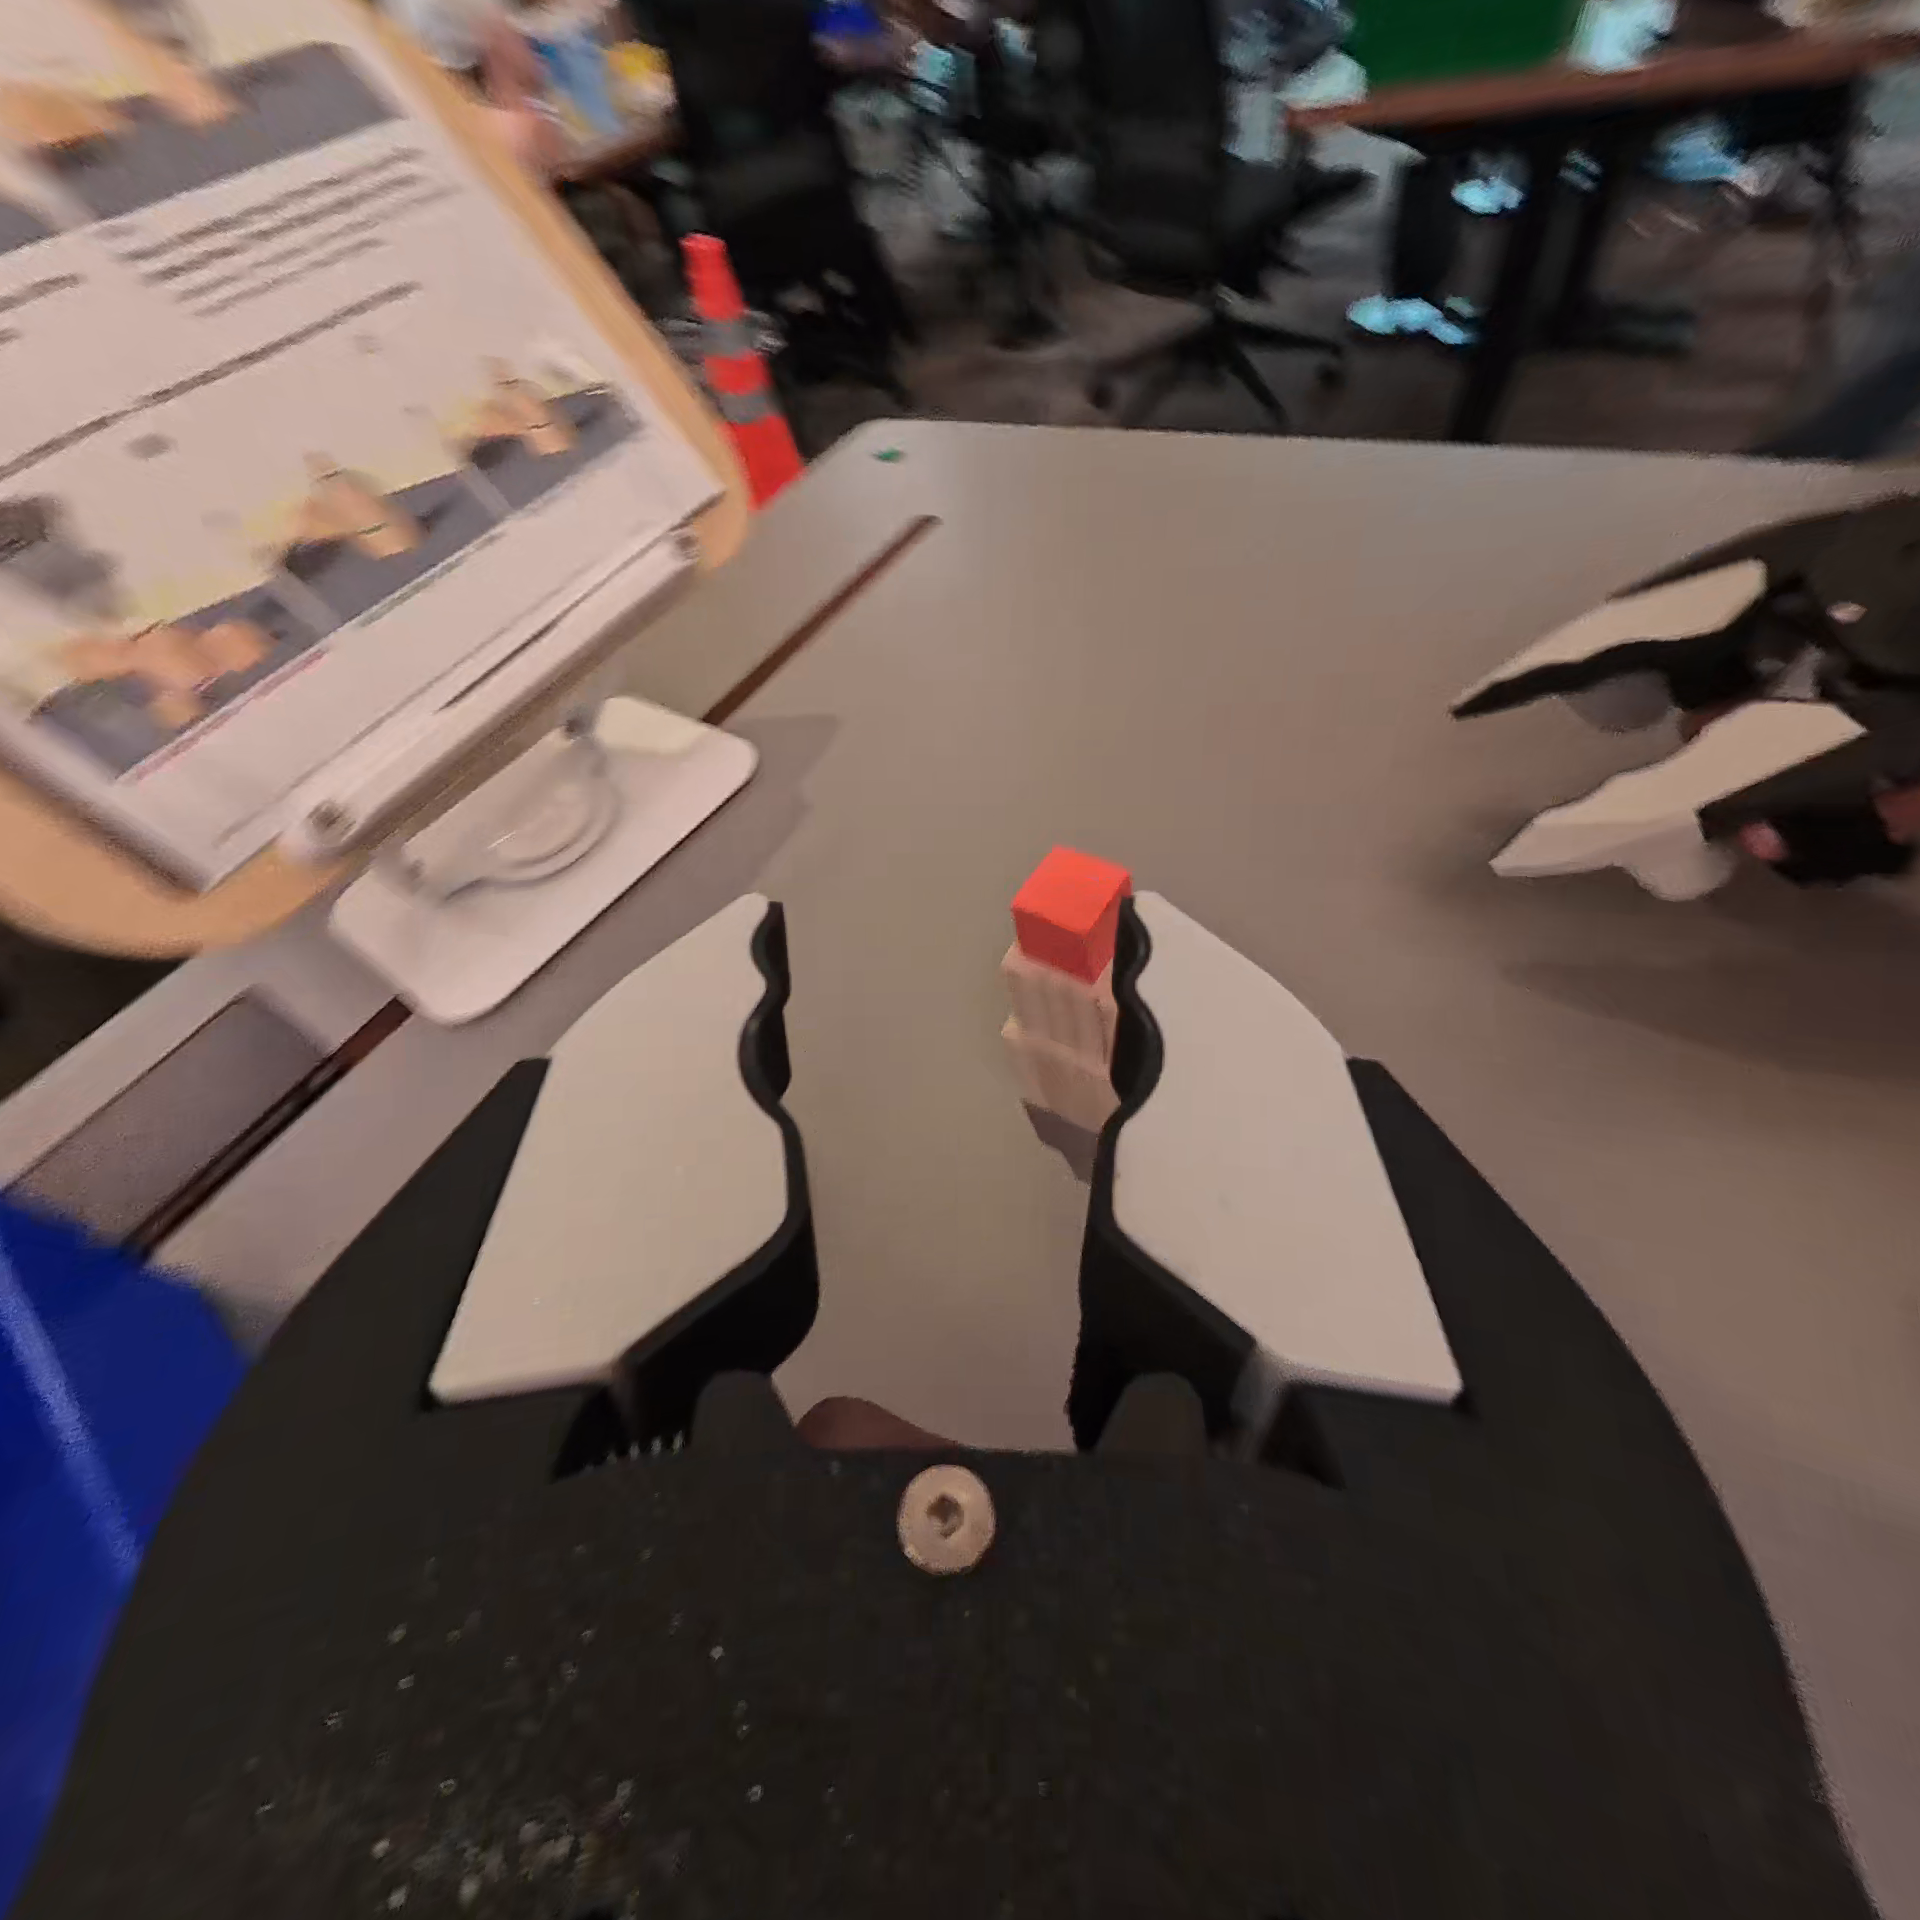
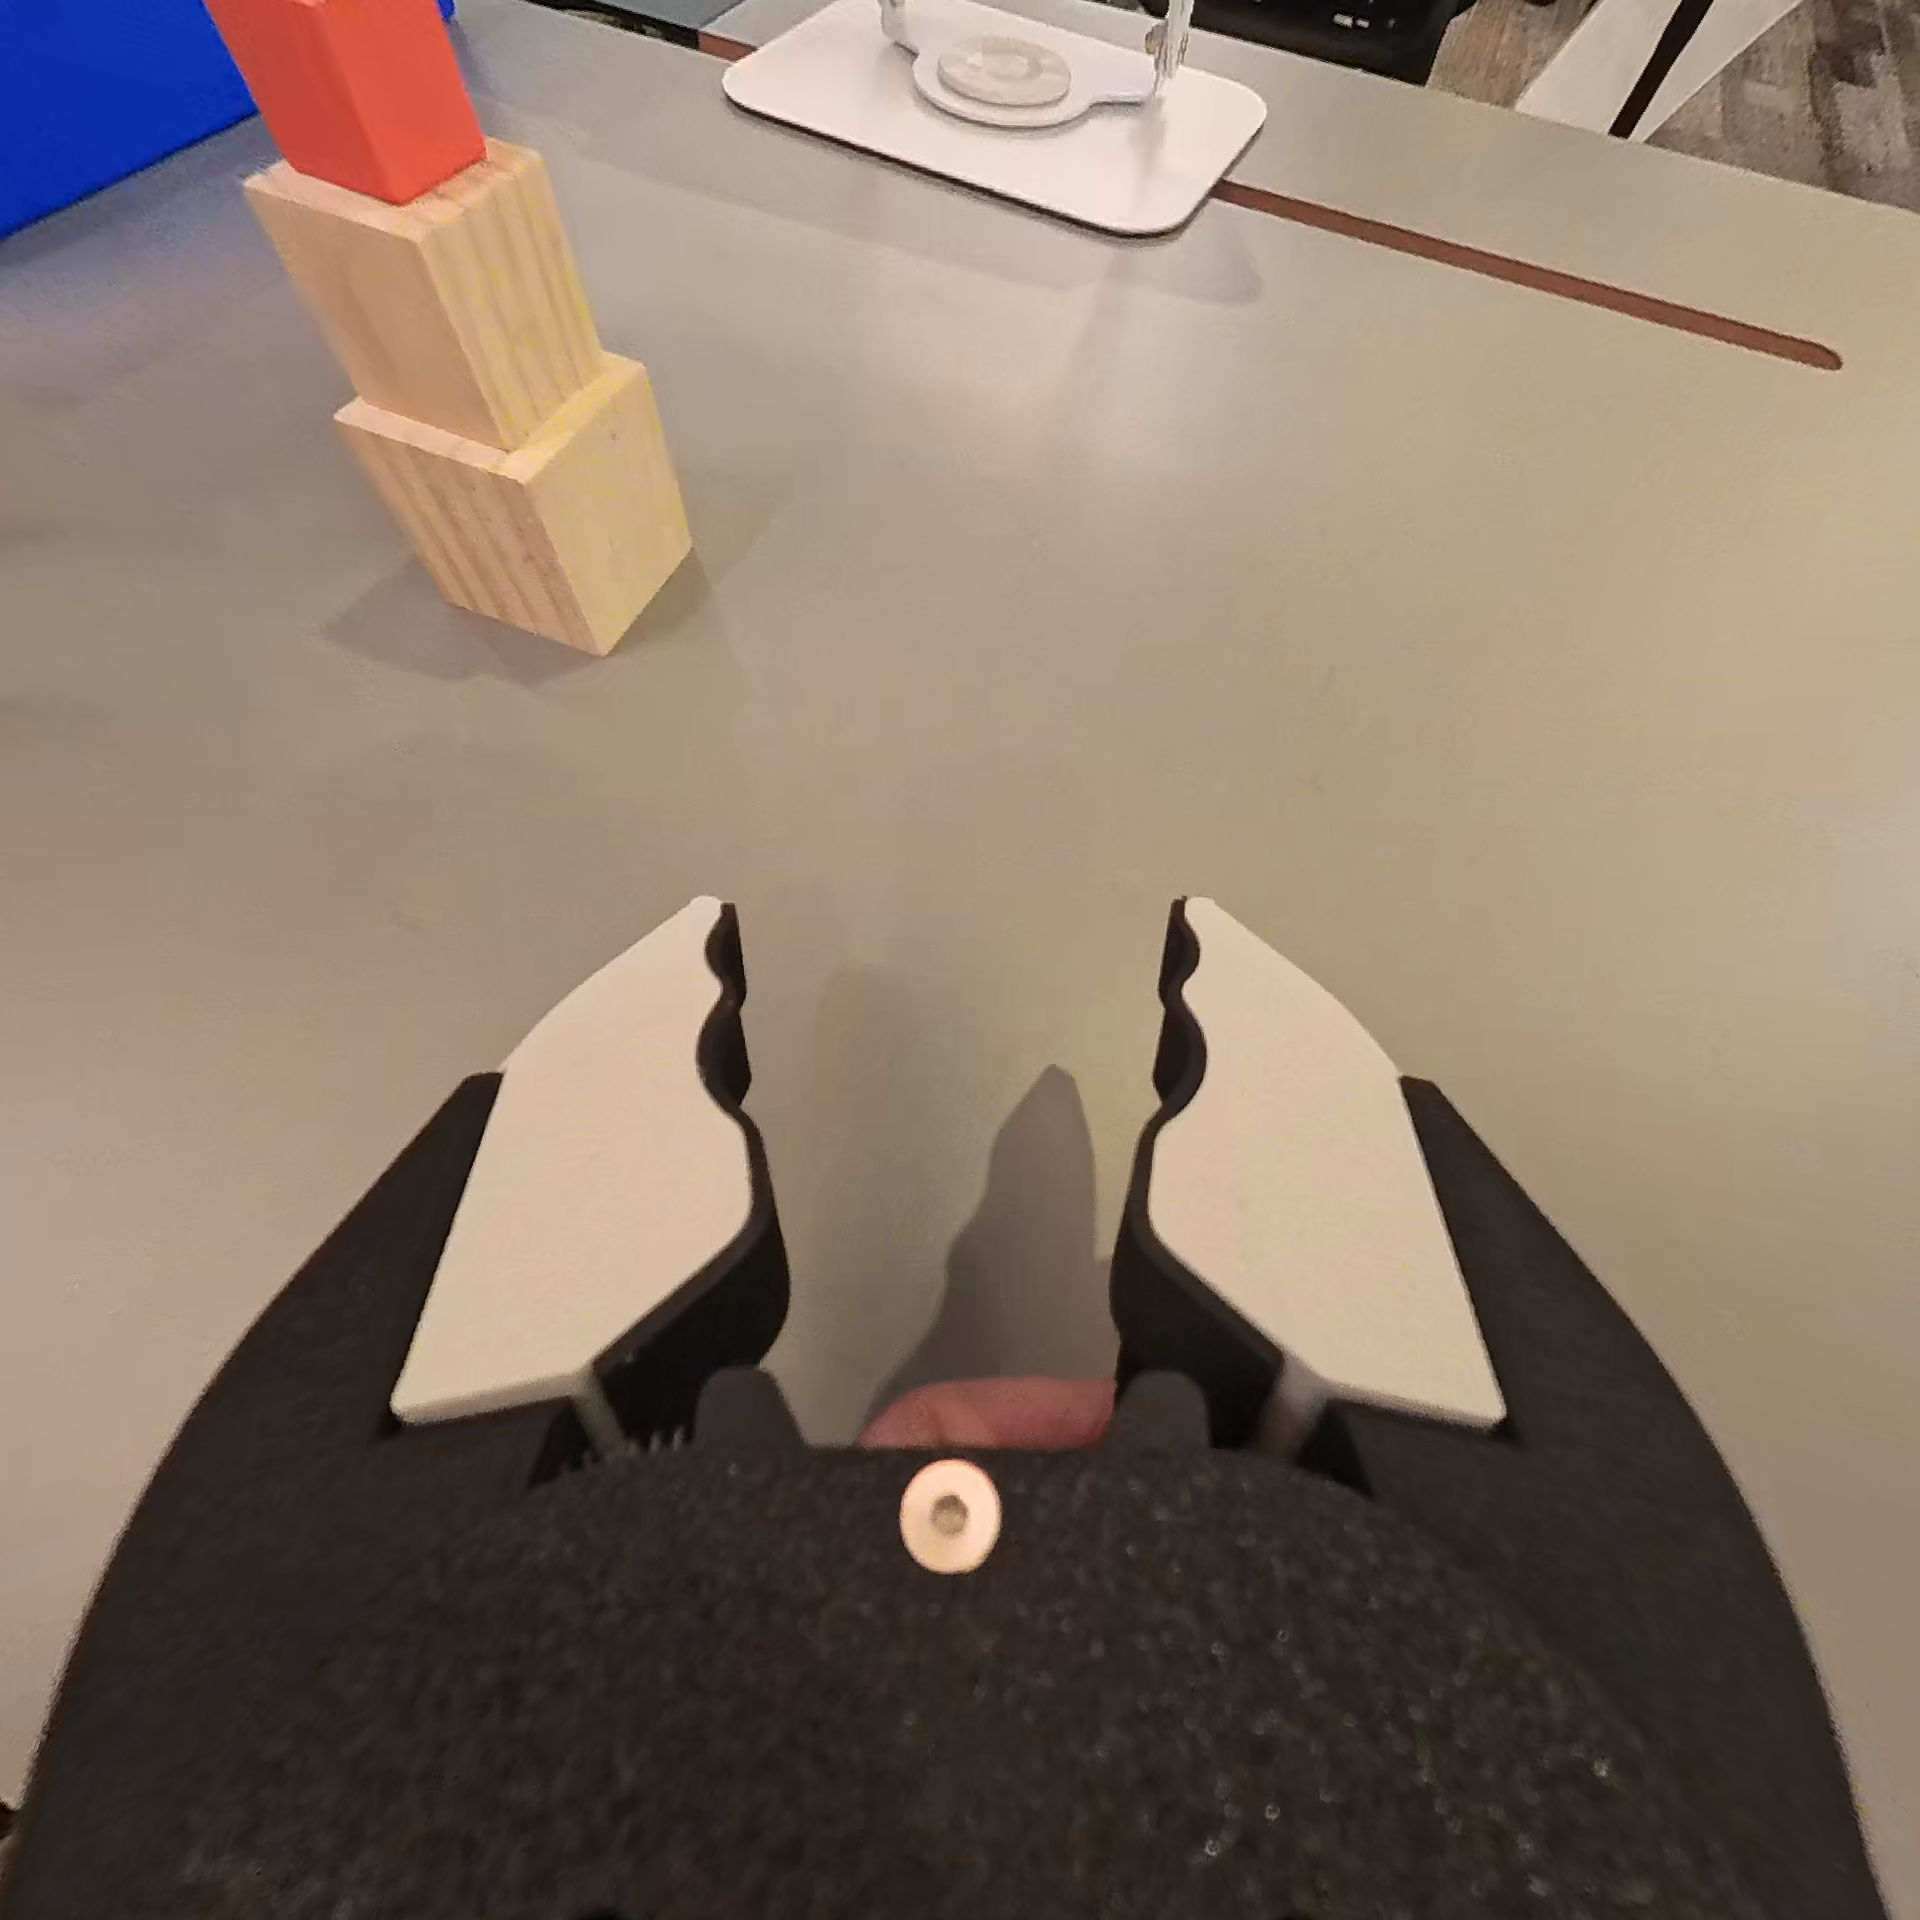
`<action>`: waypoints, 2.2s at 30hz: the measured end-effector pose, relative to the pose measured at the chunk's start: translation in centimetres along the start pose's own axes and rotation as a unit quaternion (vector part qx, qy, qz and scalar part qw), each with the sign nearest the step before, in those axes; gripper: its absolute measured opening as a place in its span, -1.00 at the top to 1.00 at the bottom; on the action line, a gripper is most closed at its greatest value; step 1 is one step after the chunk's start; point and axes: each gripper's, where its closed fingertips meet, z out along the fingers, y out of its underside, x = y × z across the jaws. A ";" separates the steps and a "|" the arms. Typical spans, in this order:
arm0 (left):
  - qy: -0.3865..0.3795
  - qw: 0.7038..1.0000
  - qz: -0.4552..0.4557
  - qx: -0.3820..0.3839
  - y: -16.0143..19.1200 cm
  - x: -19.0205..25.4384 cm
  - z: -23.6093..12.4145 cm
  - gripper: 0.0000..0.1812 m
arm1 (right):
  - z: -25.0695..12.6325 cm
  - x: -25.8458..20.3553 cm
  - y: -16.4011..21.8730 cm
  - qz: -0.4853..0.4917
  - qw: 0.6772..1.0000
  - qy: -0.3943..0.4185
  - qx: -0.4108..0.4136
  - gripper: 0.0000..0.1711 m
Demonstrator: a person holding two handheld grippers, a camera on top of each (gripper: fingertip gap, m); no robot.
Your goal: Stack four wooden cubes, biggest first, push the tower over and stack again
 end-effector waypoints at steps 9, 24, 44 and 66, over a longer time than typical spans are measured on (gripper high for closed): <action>-0.277 0.954 -0.102 0.041 8.2 2.3 -7.7 0.32 | 0.3 -0.8 -0.1 -0.005 1.000 -0.006 0.005 0.10; -0.345 0.914 -0.212 -0.013 12.8 4.9 -8.1 0.24 | 0.6 -2.2 -0.2 -0.011 1.000 -0.020 0.004 0.10; -0.345 0.850 -0.363 -0.164 15.6 -7.9 8.3 0.31 | 0.6 -1.6 -0.1 0.007 0.999 -0.036 0.005 0.11; -0.350 0.885 -0.264 -0.157 14.1 -7.9 6.3 0.75 | -0.2 -1.1 -0.7 0.007 0.999 -0.032 0.014 0.13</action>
